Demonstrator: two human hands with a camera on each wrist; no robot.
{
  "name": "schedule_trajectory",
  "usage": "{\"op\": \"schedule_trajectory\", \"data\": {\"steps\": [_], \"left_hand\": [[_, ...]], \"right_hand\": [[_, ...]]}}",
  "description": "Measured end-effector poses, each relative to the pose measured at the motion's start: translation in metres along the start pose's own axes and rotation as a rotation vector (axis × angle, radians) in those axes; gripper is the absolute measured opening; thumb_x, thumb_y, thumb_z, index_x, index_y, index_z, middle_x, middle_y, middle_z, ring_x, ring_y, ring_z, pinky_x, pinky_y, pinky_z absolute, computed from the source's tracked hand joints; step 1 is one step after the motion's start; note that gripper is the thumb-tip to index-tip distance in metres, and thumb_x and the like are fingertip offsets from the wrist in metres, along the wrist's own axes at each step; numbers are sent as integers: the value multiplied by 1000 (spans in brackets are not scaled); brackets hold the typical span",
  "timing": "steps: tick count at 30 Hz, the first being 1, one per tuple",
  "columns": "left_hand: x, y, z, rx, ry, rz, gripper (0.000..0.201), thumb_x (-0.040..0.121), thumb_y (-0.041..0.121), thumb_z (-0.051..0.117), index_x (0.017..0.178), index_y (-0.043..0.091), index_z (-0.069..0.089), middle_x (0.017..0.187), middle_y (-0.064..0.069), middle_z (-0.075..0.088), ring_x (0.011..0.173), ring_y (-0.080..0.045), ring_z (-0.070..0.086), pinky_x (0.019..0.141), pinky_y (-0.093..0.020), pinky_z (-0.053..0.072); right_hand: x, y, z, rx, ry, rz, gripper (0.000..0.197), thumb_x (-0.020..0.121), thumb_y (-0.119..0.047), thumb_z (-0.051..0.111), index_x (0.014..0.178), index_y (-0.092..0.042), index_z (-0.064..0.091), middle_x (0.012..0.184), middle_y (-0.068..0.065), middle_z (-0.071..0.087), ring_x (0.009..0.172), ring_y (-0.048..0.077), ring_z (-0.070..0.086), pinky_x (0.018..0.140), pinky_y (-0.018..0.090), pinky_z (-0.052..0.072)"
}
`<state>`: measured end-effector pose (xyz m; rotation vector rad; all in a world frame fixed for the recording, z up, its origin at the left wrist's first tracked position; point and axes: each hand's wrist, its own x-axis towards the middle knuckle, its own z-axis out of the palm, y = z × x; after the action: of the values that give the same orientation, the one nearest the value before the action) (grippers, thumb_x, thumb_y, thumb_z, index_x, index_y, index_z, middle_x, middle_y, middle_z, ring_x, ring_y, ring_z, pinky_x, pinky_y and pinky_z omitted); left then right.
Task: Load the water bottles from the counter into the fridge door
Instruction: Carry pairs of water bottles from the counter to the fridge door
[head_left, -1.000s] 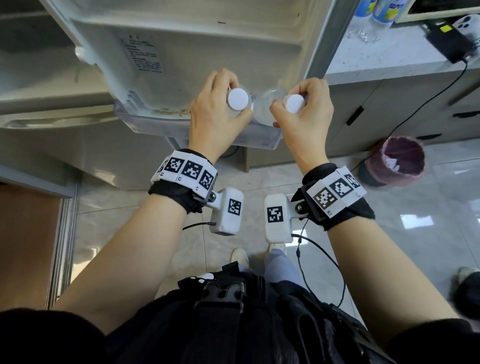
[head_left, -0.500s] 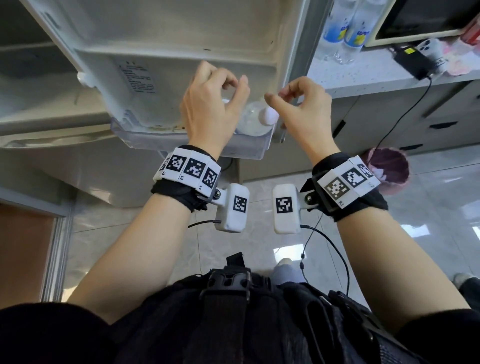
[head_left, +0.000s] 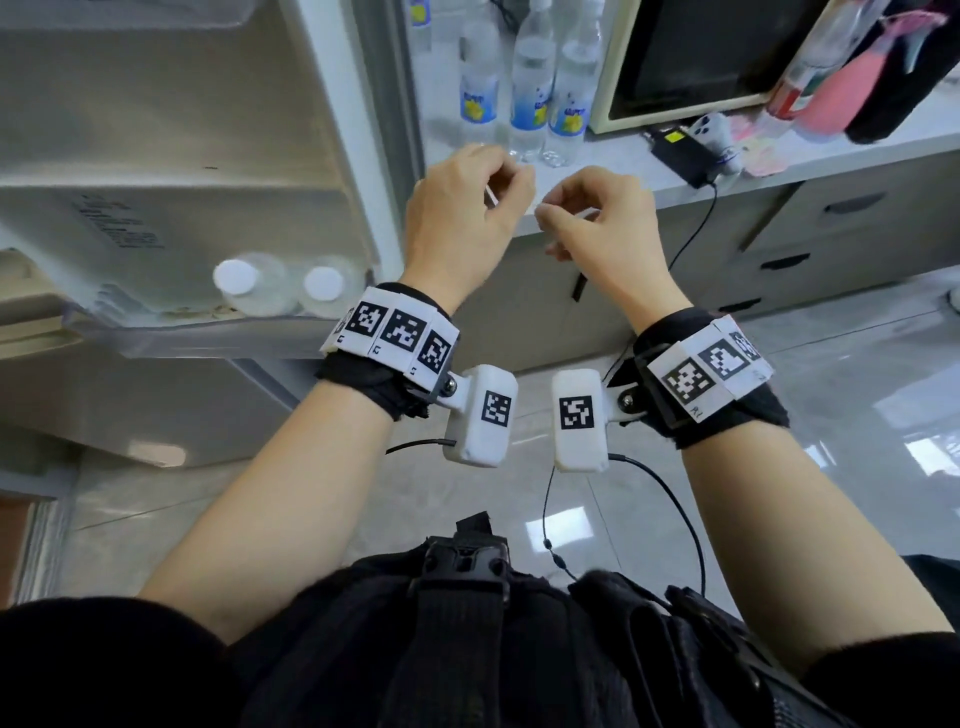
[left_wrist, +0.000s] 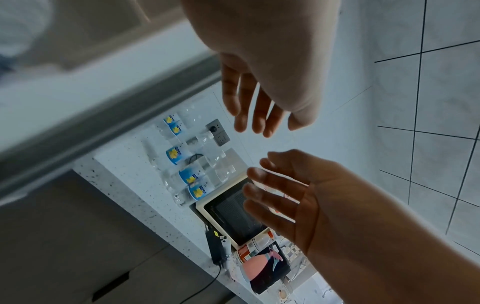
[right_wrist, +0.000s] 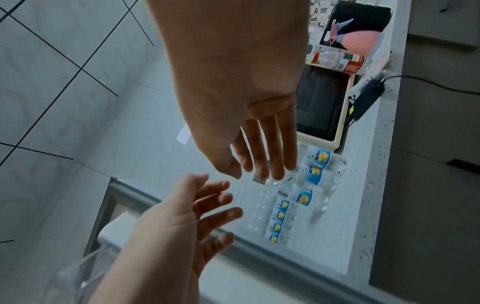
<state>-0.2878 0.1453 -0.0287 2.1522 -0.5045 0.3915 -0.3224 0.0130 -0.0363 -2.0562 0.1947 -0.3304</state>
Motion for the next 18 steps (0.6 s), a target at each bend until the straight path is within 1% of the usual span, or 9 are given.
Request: {"op": "schedule_trajectory", "data": {"steps": [2,3,6,8,10,13,16,18], "left_hand": [[7,13,27,5,-29,-53,22,86,30,53,79,13,65,79,-2,68,71,-22,61,73,-38,53],[11,18,40,5,-51,-82,21,87,30,54,80,14,65,79,1,67,73,-21,62,74,-37,53],[23,28,72,4,-89,-155,18,89,29,55,84,16,65,78,8,62,76,-16,60,75,-29,48],[29,29,85,13,-102,-190,17,89,30,55,85,17,65,79,10,61,75,-13,58,74,-26,44],[41,29,104,36,-123,-227,18,90,31,54,88,17,65,81,10,61,77,-13,57,74,-24,43],[66,20,127,56,-134,-261,18,89,32,55,91,17,65,86,9,62,82,-14,60,78,-28,46],[99,1,145,62,-114,-301,17,87,30,56,93,16,64,95,4,67,87,-17,62,82,-31,49],[128,-14,157,67,-87,-331,19,86,29,57,96,14,64,102,1,68,90,-18,62,83,-30,48]], "right_hand": [[9,19,-27,-38,-15,-10,10,78,-23,62,87,-18,63,86,2,68,75,23,69,76,45,59],[15,29,-39,-54,-20,-14,14,79,-23,62,91,-17,64,88,3,69,78,21,68,78,42,59],[31,53,-68,-76,-25,-12,22,80,-21,62,101,-13,65,91,0,69,83,14,65,78,32,55],[40,63,-76,-83,-14,-16,22,80,-20,62,100,-13,66,90,-1,68,86,11,64,78,26,51],[56,75,-86,-75,-17,7,22,79,-18,62,100,-13,66,90,-1,68,85,10,63,78,23,50],[88,89,-91,-64,-32,25,23,79,-16,62,102,-11,65,90,1,67,83,13,65,77,23,51],[129,99,-89,-71,-44,28,25,79,-16,62,104,-11,64,92,1,66,84,13,66,75,22,51],[161,105,-87,-94,-59,18,27,80,-16,62,107,-11,63,94,0,66,83,11,64,72,19,50]]}}
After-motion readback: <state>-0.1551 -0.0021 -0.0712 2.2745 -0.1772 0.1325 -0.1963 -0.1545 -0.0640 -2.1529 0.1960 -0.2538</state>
